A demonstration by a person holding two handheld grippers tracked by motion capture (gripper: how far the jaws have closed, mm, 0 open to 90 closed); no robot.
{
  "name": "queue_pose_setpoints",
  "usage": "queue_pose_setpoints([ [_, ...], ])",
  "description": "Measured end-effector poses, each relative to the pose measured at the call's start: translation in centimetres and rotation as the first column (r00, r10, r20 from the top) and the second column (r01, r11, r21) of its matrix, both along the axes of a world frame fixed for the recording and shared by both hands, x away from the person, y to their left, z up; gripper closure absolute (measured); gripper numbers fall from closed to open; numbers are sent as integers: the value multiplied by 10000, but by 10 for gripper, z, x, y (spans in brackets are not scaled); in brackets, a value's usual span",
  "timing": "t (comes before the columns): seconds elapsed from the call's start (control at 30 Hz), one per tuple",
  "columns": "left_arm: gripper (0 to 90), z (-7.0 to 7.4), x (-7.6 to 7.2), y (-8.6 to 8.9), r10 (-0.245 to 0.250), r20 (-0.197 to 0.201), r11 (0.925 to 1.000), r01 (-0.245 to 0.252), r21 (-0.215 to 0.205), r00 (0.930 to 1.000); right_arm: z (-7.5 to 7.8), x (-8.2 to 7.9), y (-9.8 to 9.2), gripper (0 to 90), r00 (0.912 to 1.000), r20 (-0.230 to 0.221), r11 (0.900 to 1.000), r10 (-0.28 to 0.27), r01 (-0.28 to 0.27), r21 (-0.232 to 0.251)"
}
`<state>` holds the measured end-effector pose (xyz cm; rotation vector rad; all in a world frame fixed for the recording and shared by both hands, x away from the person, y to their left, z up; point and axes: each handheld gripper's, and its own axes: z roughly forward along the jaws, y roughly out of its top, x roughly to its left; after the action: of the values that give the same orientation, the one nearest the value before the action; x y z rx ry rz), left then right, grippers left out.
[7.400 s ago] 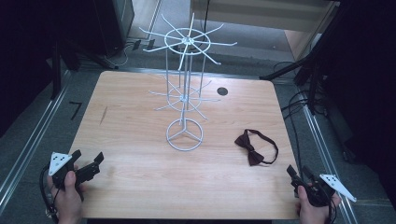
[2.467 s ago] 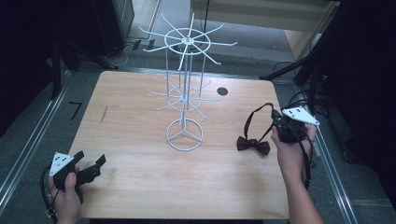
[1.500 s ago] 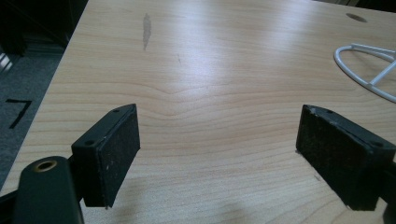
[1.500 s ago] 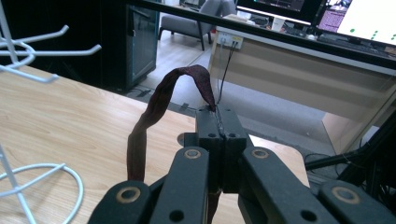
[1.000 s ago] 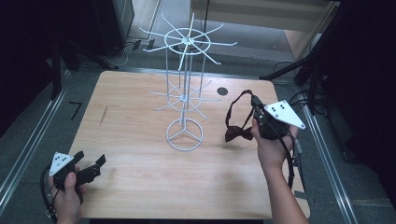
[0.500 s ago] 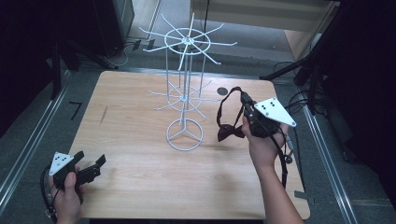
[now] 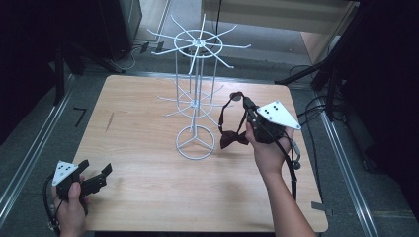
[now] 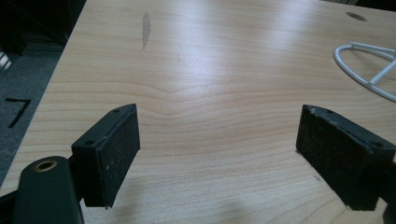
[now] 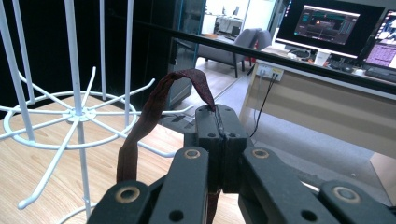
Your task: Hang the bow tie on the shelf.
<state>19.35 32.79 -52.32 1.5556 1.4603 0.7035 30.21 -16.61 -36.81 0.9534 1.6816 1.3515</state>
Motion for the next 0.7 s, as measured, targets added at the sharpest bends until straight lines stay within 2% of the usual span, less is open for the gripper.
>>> queue_pose_setpoints([
  [0.2, 144, 0, 0, 0, 6, -7, 10000, -6, -10, 10000, -4, 8, 3, 900, 9995, -280, 9997, 121, -115, 237],
  [0.47, 144, 0, 0, 0, -5, -51, 10000, 5, -22, 10000, -10, 25, 8, 900, 9950, -918, 9981, 386, -340, 506],
  [0.7, 144, 0, 0, 0, -5, -51, 10000, 5, -25, 10000, -10, 35, 17, 900, 9925, -1115, 9983, 496, -459, 359],
])
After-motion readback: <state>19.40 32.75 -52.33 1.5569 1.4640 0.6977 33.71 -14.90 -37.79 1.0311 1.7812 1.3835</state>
